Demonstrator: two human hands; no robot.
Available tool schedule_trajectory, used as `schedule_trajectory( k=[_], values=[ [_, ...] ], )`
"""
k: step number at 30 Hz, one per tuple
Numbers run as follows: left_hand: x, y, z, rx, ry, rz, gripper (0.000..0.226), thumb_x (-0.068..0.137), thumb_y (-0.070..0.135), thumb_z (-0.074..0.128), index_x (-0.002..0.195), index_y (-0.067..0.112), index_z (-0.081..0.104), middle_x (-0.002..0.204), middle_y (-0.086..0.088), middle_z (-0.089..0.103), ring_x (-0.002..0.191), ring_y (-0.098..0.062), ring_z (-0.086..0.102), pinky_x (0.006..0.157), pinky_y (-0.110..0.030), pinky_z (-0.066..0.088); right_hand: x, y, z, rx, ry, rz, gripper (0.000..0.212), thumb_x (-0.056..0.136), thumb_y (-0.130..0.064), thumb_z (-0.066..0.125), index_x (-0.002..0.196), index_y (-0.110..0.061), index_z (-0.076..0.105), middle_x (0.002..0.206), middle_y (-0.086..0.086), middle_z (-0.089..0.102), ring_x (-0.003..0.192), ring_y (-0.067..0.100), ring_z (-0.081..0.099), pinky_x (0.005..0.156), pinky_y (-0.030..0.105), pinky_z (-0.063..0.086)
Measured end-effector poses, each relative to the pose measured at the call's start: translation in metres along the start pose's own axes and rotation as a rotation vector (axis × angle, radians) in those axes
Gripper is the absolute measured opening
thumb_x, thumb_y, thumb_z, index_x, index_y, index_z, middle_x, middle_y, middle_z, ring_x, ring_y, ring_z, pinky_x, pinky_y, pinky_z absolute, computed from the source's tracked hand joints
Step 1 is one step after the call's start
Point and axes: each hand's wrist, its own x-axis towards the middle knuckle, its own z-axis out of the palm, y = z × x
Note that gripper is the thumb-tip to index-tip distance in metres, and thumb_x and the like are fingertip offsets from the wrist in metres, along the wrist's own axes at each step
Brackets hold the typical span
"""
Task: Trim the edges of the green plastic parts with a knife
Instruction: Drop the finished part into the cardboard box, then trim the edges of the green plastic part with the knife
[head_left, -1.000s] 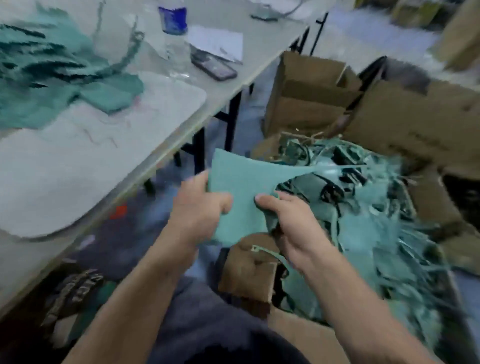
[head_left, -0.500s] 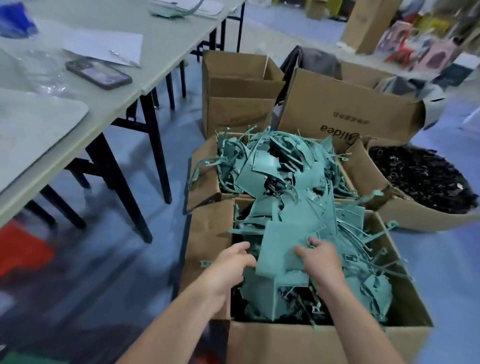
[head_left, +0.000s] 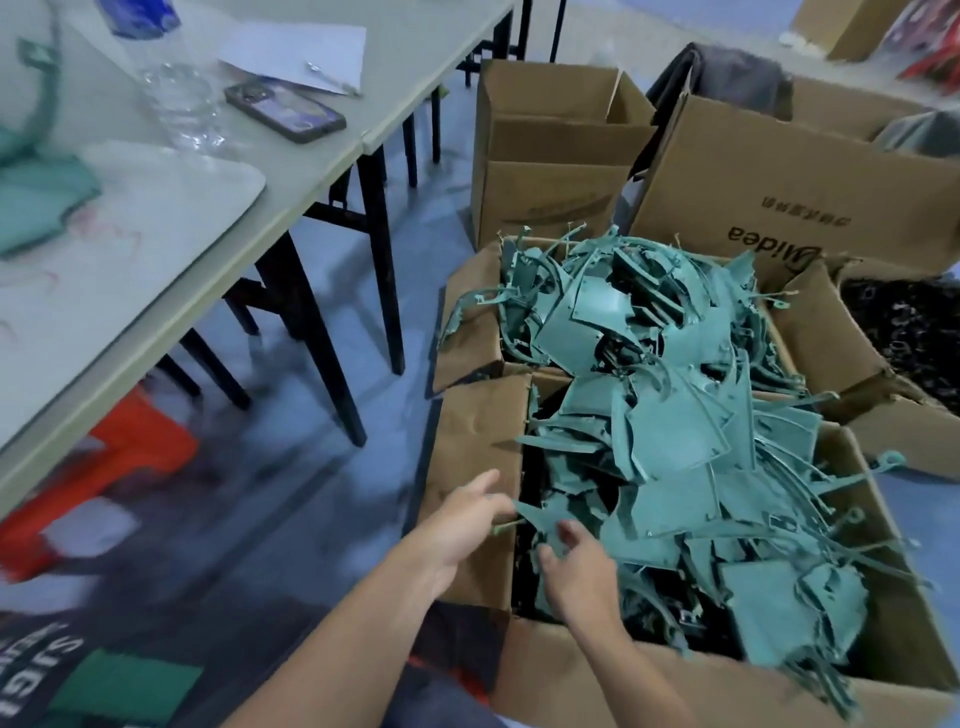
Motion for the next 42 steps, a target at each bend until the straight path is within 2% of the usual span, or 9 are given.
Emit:
schedule_trajectory(
  k=[9,14,16,19,24,31,36,39,42],
  values=[
    [-0.064,0.074,-0.096,0.131,0.351,0.383,0.048,0.091,0.019,0.064,0.137,0.031,0.061,0.144,0.009,0.055,0.131,0.0,0.045,0.099,-0.018,0.036,-0.036,-0.19,-0.01,0.267,-0.205,-0.498,0.017,0.089,-0.02,0.064,0.095,-0.032,0.075,0.087,-0.014,0.075,0.083,-0.002,0.066,0.062,0.013,0.044],
    [-0.16,0.109,-0.161,0.126,0.594,0.655,0.035,0.076,0.019,0.056,0.1,0.031,0.078,0.093,0.016,0.077,0.09,-0.002,0.072,0.084,-0.03,0.059,-0.1,-0.303,-0.01,0.474,-0.389,-0.803,0.025,0.071,-0.025,0.054,0.08,-0.021,0.077,0.071,0.003,0.074,0.064,0.004,0.065,0.055,0.024,0.048],
    [-0.194,0.114,-0.189,0.087,0.764,0.718,0.032,0.078,0.017,0.056,0.093,0.033,0.079,0.086,0.018,0.076,0.084,0.0,0.072,0.078,-0.025,0.06,-0.13,-0.344,-0.001,0.547,-0.501,-0.905,0.029,0.078,-0.012,0.055,0.084,-0.026,0.08,0.076,-0.001,0.078,0.07,0.006,0.072,0.059,0.017,0.052],
    [-0.238,0.106,-0.234,-0.054,0.965,0.772,0.033,0.085,0.003,0.056,0.092,0.025,0.08,0.082,0.011,0.077,0.074,-0.003,0.072,0.063,-0.02,0.057,-0.174,-0.395,0.024,0.521,-0.63,-1.012,0.028,0.086,-0.007,0.061,0.09,-0.026,0.081,0.083,0.005,0.079,0.084,0.025,0.077,0.073,0.035,0.062],
    [-0.297,0.071,-0.31,-0.054,1.241,0.726,0.031,0.09,0.005,0.06,0.091,0.029,0.079,0.081,0.012,0.077,0.073,-0.006,0.073,0.064,-0.022,0.056,-0.238,-0.456,0.074,0.369,-0.746,-1.205,0.022,0.083,-0.019,0.061,0.092,-0.025,0.08,0.079,0.005,0.076,0.08,0.031,0.07,0.08,0.058,0.057],
    [-0.345,0.002,-0.388,-0.027,1.604,0.473,0.026,0.09,0.017,0.064,0.09,0.04,0.075,0.076,0.025,0.071,0.065,-0.005,0.064,0.064,-0.027,0.052,-0.276,-0.524,0.145,0.13,-0.584,-1.338,0.025,0.084,-0.018,0.069,0.101,-0.035,0.076,0.089,-0.022,0.073,0.082,-0.009,0.064,0.071,0.005,0.048],
    [-0.36,-0.017,-0.43,0.024,1.604,0.364,0.027,0.091,0.02,0.064,0.109,0.038,0.071,0.111,0.037,0.058,0.094,0.014,0.056,0.079,-0.005,0.04,-0.289,-0.572,0.179,-0.099,-0.505,-1.431,0.033,0.088,-0.031,0.066,0.12,-0.041,0.067,0.109,-0.015,0.068,0.058,0.0,0.06,0.053,0.007,0.04],
    [-0.358,-0.014,-0.453,0.019,1.549,0.347,0.038,0.09,0.027,0.065,0.126,0.039,0.065,0.122,0.023,0.063,0.108,-0.01,0.063,0.087,-0.024,0.046,-0.289,-0.606,0.187,-0.123,-0.444,-1.437,0.047,0.09,-0.039,0.066,0.136,-0.035,0.059,0.141,-0.011,0.059,0.082,0.002,0.061,0.082,0.021,0.042],
    [-0.353,-0.005,-0.486,-0.126,1.438,0.399,0.042,0.091,0.024,0.065,0.128,0.043,0.059,0.102,0.002,0.075,0.09,-0.013,0.068,0.074,-0.027,0.049,-0.293,-0.649,0.185,-0.067,-0.476,-1.373,0.05,0.091,-0.038,0.067,0.139,-0.03,0.057,0.124,-0.01,0.066,0.075,0.004,0.07,0.08,0.026,0.052]
  ],
)
